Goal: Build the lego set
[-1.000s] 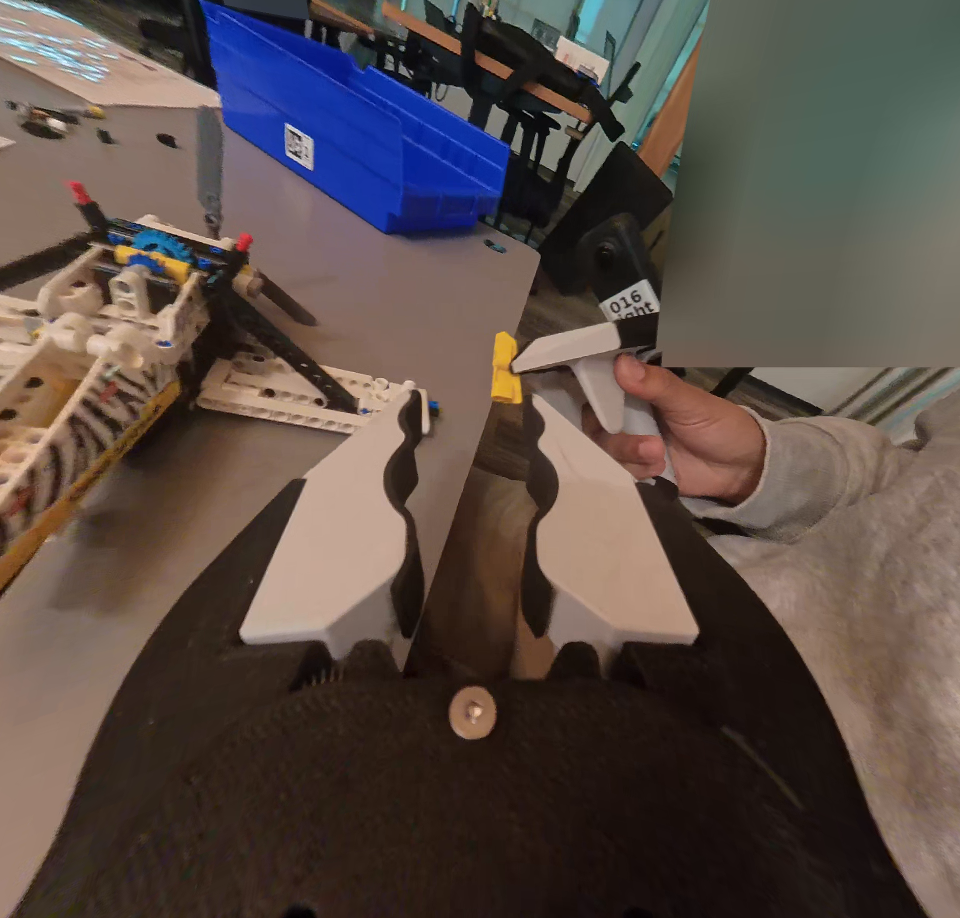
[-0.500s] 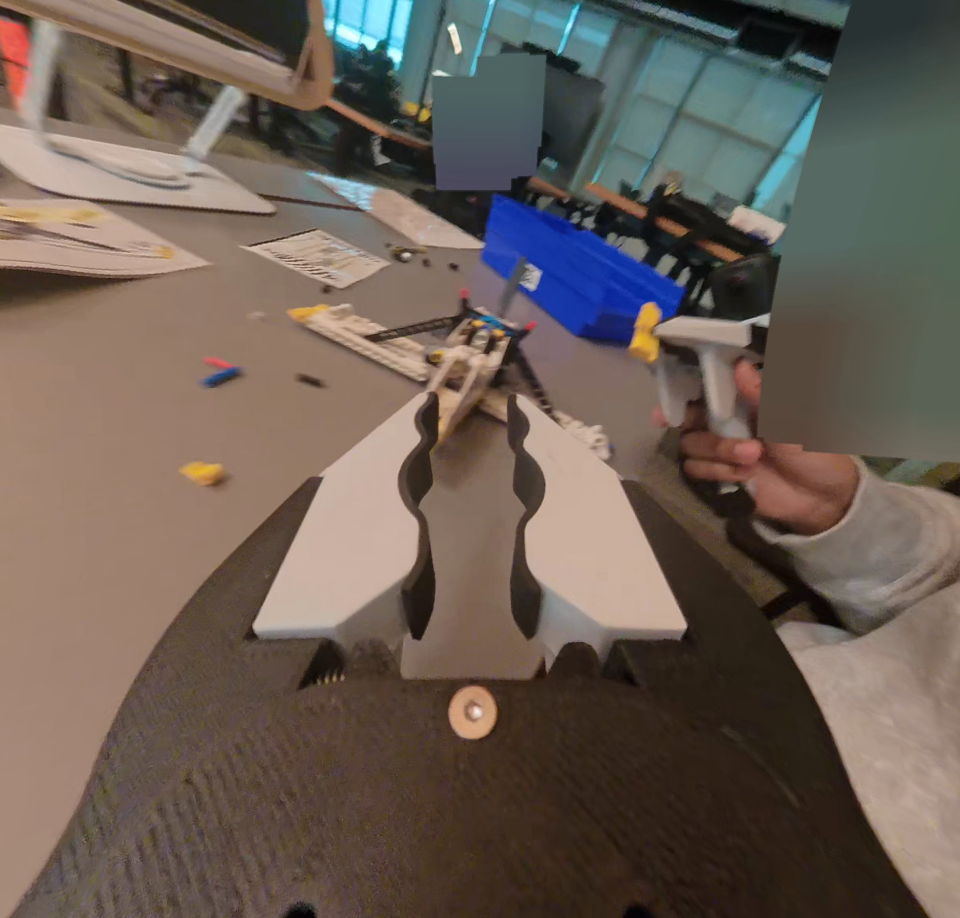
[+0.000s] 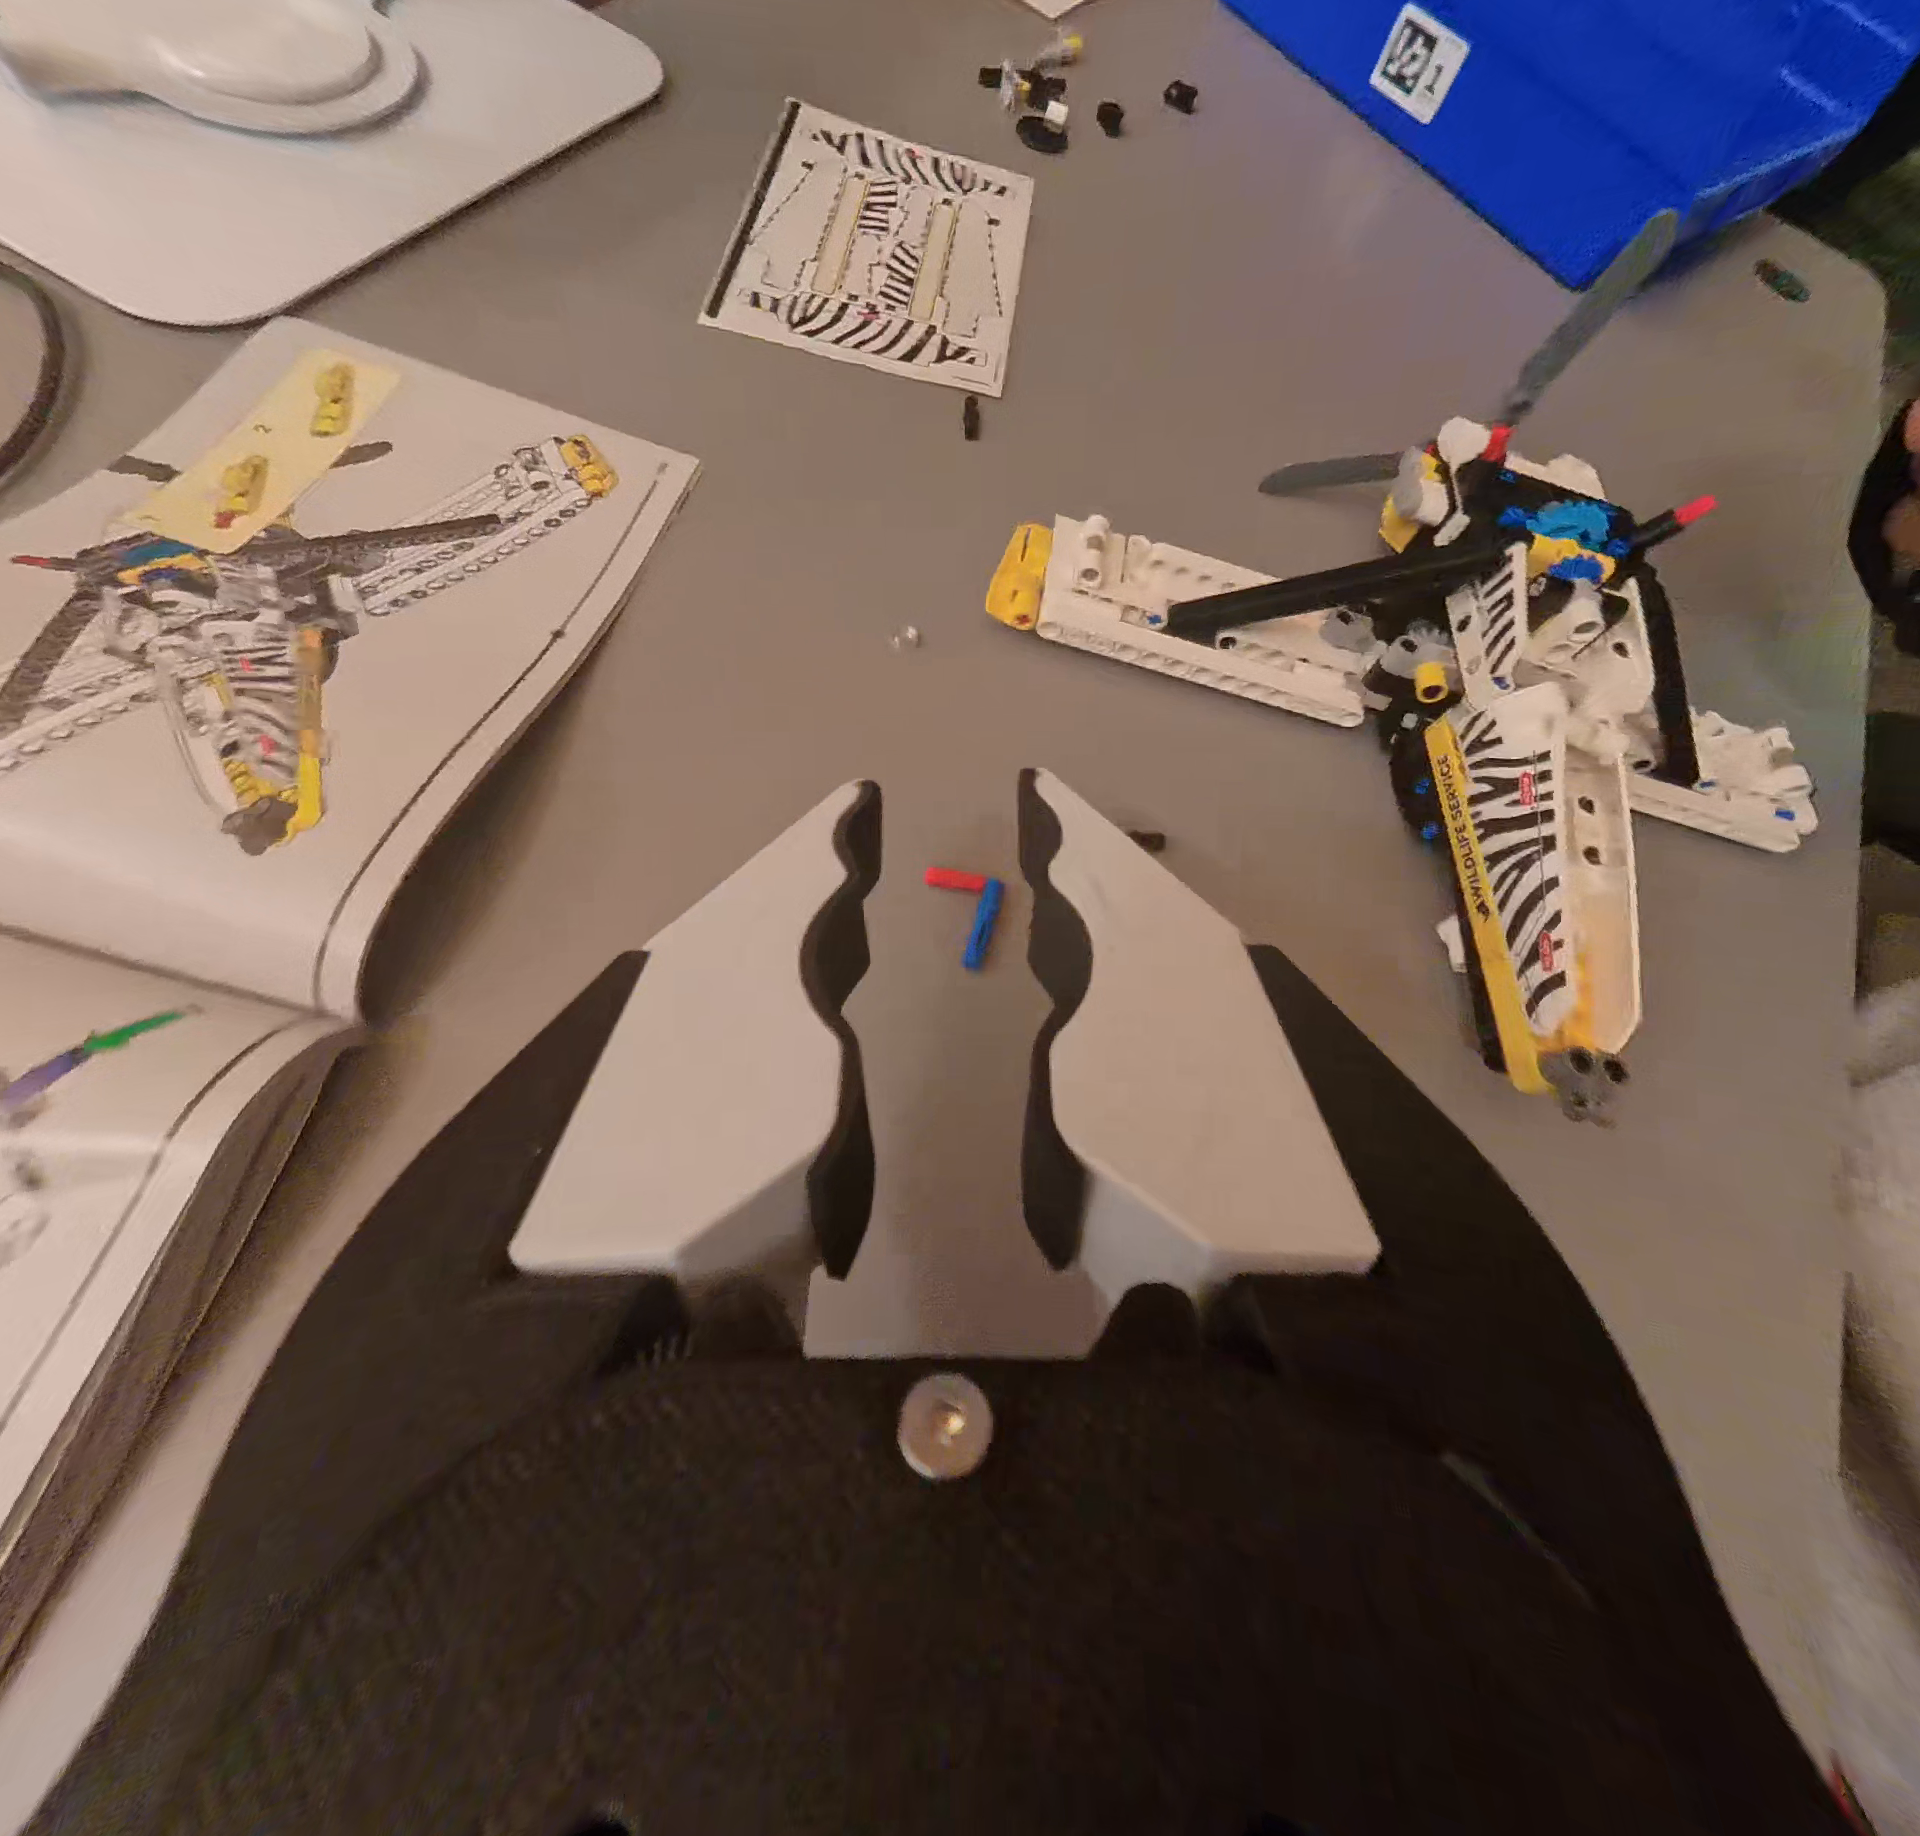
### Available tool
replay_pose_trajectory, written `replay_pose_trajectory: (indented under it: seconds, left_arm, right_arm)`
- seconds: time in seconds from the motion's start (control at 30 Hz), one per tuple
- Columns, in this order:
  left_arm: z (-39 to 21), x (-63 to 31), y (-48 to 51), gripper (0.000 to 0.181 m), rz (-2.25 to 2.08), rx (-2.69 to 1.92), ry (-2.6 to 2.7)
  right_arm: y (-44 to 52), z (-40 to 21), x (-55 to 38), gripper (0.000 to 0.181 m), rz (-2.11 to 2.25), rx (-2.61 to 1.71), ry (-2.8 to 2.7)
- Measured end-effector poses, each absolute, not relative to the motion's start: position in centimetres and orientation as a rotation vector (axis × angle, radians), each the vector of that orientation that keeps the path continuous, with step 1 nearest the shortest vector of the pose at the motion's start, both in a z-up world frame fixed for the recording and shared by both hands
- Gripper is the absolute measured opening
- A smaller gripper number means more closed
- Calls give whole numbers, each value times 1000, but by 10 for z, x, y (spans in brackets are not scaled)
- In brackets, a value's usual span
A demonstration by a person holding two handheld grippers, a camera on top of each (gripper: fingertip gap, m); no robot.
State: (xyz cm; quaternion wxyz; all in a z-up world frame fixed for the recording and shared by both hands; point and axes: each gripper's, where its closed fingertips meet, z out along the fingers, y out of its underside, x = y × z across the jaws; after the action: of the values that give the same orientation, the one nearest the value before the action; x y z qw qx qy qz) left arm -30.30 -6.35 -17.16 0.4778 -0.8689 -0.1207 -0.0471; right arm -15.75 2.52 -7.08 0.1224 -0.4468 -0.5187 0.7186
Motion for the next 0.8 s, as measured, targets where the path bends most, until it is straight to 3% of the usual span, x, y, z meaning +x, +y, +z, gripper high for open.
replay_pose_trajectory:
  seconds: [0.17,0.5,0.8]
  left_arm:
    - [-201,-316,-64,15,41,-2239,-216]
    - [-223,-314,-50,35,-194,-2336,-133]
    - [-225,-293,-66,11,-276,-2351,-184]
  right_arm:
    - [25,-63,-167,3,2043,-1195,-1538]
    - [33,-50,-163,3,2038,-1173,-1471]
    - [29,-49,-136,3,2010,-1178,-1444]
